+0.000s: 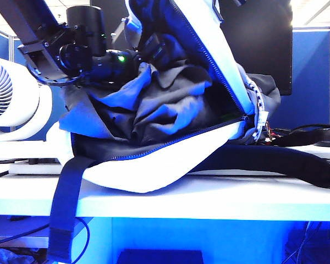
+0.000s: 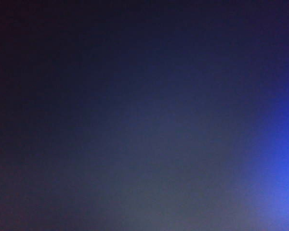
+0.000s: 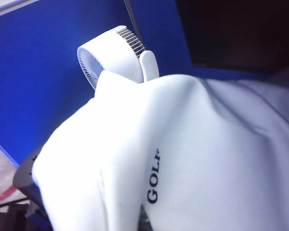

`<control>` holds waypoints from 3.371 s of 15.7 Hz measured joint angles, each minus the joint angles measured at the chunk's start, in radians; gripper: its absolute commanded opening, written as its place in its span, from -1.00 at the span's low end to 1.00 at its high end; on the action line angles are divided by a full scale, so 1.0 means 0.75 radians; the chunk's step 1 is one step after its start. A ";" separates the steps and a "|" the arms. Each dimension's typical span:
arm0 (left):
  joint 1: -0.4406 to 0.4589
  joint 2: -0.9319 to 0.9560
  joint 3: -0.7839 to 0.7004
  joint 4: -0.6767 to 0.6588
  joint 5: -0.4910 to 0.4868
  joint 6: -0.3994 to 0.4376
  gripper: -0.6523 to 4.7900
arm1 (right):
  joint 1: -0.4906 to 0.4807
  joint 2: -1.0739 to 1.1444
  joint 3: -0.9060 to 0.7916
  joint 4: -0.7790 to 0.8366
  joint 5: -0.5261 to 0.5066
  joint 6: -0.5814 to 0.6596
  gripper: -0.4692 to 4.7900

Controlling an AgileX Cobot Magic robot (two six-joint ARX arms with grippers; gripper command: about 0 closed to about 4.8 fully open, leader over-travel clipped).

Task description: Put the gray clothes into the backpack.

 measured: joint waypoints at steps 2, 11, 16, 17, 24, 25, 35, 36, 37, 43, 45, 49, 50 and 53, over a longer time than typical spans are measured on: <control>0.005 -0.017 -0.001 -0.018 0.261 -0.049 1.00 | 0.001 -0.006 0.001 -0.005 0.051 -0.031 -0.82; 0.276 -0.321 0.002 -0.308 1.297 -0.470 1.00 | -0.013 -0.008 0.008 -0.006 0.215 -0.061 -0.82; 0.345 -0.359 0.001 -0.310 1.506 -0.659 0.87 | -0.013 -0.005 0.008 0.019 0.216 -0.064 -0.82; 0.355 -0.359 0.000 -0.313 1.506 -0.676 0.87 | -0.013 -0.005 0.008 0.015 0.217 -0.063 -0.82; 0.570 -0.543 -0.011 -0.360 1.506 -0.711 0.82 | -0.016 -0.005 0.008 0.026 0.217 -0.063 -0.82; 0.585 -0.598 -0.043 -0.379 1.506 -0.711 0.81 | -0.016 -0.005 0.008 0.028 0.217 -0.063 -0.82; 0.589 -1.301 -0.299 -0.378 1.437 -0.615 0.24 | 0.016 -0.002 0.006 -0.143 -0.409 -0.012 0.75; 0.589 -1.298 -0.299 -0.398 1.433 -0.616 0.24 | 0.021 -0.002 0.014 -0.170 -0.389 -0.027 0.75; 0.589 -1.295 -0.299 -0.404 1.431 -0.614 0.24 | 0.015 -0.002 0.015 -0.173 -0.370 -0.032 0.75; 0.609 -1.294 -0.300 -0.438 1.434 -0.590 0.24 | 0.000 0.069 0.014 -0.329 -0.143 -0.124 0.36; 0.739 -1.319 -0.300 -0.440 1.432 -0.589 0.15 | -0.013 0.026 0.014 -0.358 -0.143 -0.124 -0.28; 0.994 -1.436 -0.300 -0.441 1.419 -0.554 -0.78 | -0.050 -0.291 0.015 -0.616 -0.137 -0.233 -0.84; 0.993 -1.438 -0.300 -0.462 1.416 -0.551 -0.78 | -0.055 -0.371 0.015 -0.674 -0.113 -0.243 -0.84; 0.953 -1.445 -0.300 -0.750 1.262 -0.456 -0.78 | -0.060 -0.641 0.015 -0.835 0.024 -0.241 -0.84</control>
